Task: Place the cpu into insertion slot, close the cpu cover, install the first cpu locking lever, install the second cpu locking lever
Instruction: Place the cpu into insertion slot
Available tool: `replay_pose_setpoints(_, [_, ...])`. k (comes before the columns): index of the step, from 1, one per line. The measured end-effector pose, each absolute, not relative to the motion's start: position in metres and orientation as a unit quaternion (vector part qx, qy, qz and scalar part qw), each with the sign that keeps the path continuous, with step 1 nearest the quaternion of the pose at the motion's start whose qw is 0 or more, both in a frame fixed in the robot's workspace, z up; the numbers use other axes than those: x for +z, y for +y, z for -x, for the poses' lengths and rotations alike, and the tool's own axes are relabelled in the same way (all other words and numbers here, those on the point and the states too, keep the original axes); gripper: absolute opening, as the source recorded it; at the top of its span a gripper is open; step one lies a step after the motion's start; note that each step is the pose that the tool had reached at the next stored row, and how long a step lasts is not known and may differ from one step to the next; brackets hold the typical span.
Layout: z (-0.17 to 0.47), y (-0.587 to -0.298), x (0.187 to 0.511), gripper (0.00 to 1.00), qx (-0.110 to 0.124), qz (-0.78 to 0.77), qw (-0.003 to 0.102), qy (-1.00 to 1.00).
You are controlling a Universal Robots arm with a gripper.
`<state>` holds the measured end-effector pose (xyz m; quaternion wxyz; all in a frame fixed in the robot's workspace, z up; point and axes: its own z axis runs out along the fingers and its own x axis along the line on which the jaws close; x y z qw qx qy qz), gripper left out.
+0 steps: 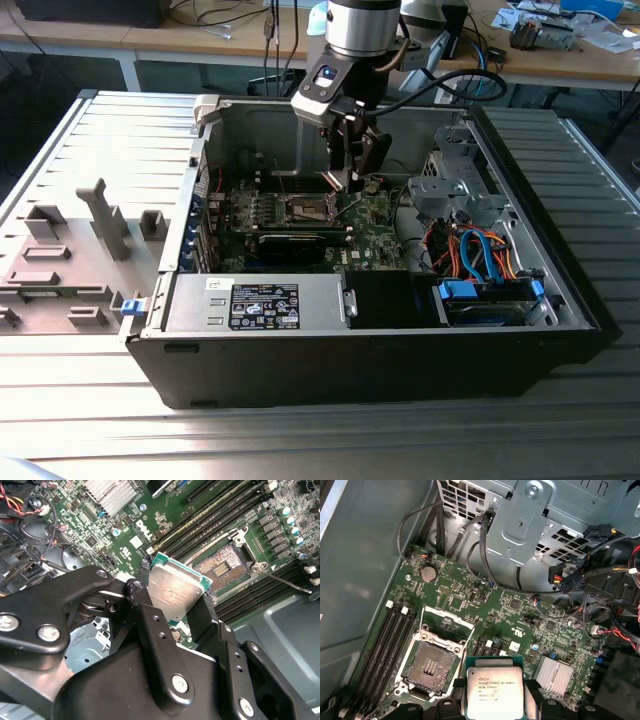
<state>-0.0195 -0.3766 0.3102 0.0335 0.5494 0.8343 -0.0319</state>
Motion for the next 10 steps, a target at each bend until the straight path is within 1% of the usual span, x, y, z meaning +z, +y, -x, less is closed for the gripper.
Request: replay_pose_setpoints(10, [0.0195, -0.3766, 0.3102, 0.54, -0.034, -0.555, 0.034, 0.831])
